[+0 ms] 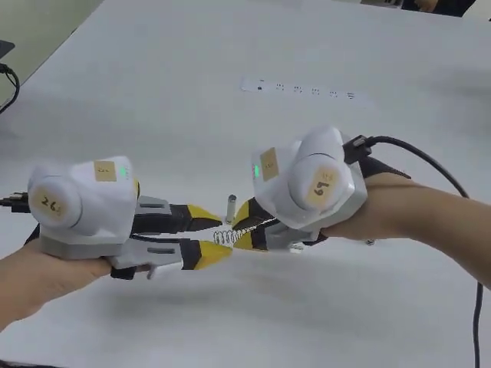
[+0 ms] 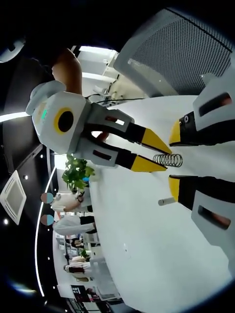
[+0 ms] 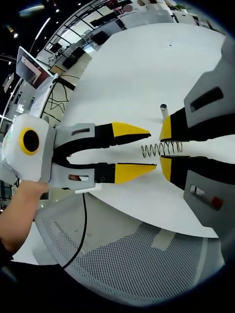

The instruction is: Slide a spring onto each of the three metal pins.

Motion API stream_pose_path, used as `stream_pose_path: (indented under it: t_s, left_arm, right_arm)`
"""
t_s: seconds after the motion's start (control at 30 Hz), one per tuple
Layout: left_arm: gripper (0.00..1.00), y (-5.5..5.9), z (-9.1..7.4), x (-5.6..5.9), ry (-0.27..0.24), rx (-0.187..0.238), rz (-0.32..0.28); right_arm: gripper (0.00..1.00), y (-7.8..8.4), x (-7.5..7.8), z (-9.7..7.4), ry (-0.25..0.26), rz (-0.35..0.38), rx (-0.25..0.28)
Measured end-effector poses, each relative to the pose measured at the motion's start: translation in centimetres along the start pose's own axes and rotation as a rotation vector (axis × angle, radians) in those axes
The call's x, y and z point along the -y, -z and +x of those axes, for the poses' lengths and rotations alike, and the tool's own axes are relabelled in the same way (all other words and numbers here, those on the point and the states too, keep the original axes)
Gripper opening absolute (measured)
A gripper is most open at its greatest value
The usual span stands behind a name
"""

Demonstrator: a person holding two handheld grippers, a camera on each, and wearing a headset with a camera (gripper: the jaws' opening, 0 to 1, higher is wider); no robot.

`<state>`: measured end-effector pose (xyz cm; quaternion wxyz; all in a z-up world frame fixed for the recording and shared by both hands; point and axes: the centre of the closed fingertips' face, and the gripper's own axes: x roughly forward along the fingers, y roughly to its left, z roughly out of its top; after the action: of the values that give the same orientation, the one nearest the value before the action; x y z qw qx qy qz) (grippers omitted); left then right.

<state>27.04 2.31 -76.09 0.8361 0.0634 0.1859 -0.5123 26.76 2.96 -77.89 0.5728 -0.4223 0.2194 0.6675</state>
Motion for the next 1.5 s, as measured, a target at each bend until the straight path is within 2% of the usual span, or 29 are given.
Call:
stream_pose_path:
  t_s: [0.23,0.4,0.67,0.83,0.97,1.17,1.2,1.27,1.4,1.5]
  left_arm:
    - [0.13,0.4,0.1,0.0,0.01,-0.011,0.015]
    - [0.09,0.0,0.2,0.0,0.014,0.006,0.03]
    - [0.03,0.1,0.5,0.3,0.027,0.003,0.035]
    - [0.02,0.4,0.6,0.6,0.037,-0.008,0.044]
    - [0.02,0.3,0.7,0.8,0.041,-0.01,0.082]
    - [0.01,0.4,0.8,1.2,0.05,-0.015,0.09]
    - [0.01,0.4,0.8,1.3,0.054,-0.017,0.091]
    - [0.01,0.5,0.9,1.4,0.056,-0.019,0.088]
    - [0.01,0.4,0.9,1.4,0.062,-0.018,0.09]
    - [0.01,0.3,0.7,1.3,0.062,-0.013,0.082]
  right_arm:
    - [0.07,0.1,-0.1,-0.1,-0.002,0.009,-0.003]
    - [0.07,0.0,-0.1,-0.2,-0.001,0.026,-0.001]
    - [0.07,0.0,-0.3,-0.2,-0.002,0.044,0.011]
    - [0.07,0.0,-0.5,-0.3,-0.006,0.046,0.014]
    - [0.08,0.1,-0.7,-0.3,-0.006,0.04,0.016]
    - [0.08,0.3,-1.1,-0.4,-0.009,0.031,0.031]
    - [0.08,0.3,-1.2,-0.4,-0.012,0.005,0.038]
    - [0.09,0.5,-1.3,-0.4,-0.009,-0.002,0.039]
    - [0.12,1.0,-1.2,-0.3,-0.004,0.0,0.024]
    - [0.14,1.3,-1.3,-0.5,-0.003,0.015,0.036]
